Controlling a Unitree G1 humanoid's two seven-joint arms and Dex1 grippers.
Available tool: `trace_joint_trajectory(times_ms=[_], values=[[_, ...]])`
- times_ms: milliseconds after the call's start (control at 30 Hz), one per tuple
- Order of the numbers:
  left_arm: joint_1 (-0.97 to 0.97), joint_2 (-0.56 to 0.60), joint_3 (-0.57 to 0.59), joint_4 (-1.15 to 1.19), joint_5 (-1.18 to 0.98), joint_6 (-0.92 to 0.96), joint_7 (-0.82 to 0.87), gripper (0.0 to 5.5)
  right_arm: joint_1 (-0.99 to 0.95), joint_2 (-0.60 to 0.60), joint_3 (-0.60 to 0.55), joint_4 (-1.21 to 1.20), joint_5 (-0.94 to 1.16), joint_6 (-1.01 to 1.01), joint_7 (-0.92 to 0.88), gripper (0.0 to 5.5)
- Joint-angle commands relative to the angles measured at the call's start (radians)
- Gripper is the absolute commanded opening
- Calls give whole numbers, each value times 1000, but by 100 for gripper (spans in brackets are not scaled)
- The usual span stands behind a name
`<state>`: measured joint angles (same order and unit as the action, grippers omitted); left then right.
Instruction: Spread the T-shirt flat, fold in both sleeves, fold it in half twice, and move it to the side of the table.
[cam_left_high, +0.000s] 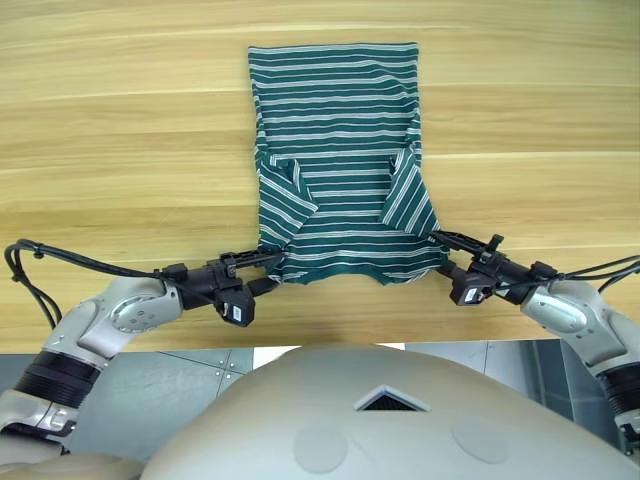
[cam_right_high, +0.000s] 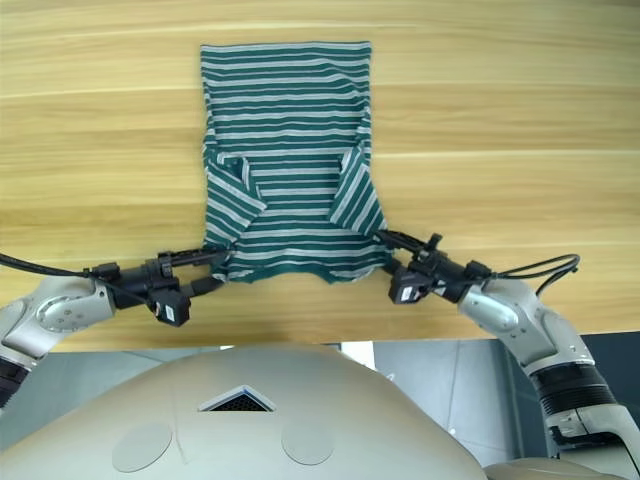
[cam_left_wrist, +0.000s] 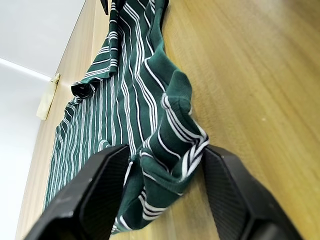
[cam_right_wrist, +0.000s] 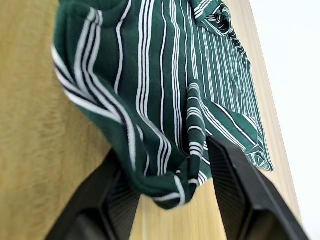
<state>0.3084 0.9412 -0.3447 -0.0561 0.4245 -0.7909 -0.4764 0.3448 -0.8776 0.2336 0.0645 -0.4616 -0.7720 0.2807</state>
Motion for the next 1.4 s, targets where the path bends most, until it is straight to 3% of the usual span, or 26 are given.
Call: trace_joint_trajectory(times_ms=[33,433,700,867,1167,1400], values=[[12,3,-51,123,106,68,-56,264,26,0,38,30,-52,30,48,219],[6,3,-56,176,116,65,-27,264,30,-4,38,17,-46,33,52,219],[36,16,-72,141,98,45,-36,122,15,-10,-8,24,-11,38,26,76],[36,10,-69,156,93,50,-24,69,-6,-8,-29,55,-5,35,18,1],[44,-17,-59,178,80,44,20,4,-2,9,-38,57,3,9,8,0],[88,-53,-69,120,47,27,39,0,13,30,-30,18,42,-15,24,0]])
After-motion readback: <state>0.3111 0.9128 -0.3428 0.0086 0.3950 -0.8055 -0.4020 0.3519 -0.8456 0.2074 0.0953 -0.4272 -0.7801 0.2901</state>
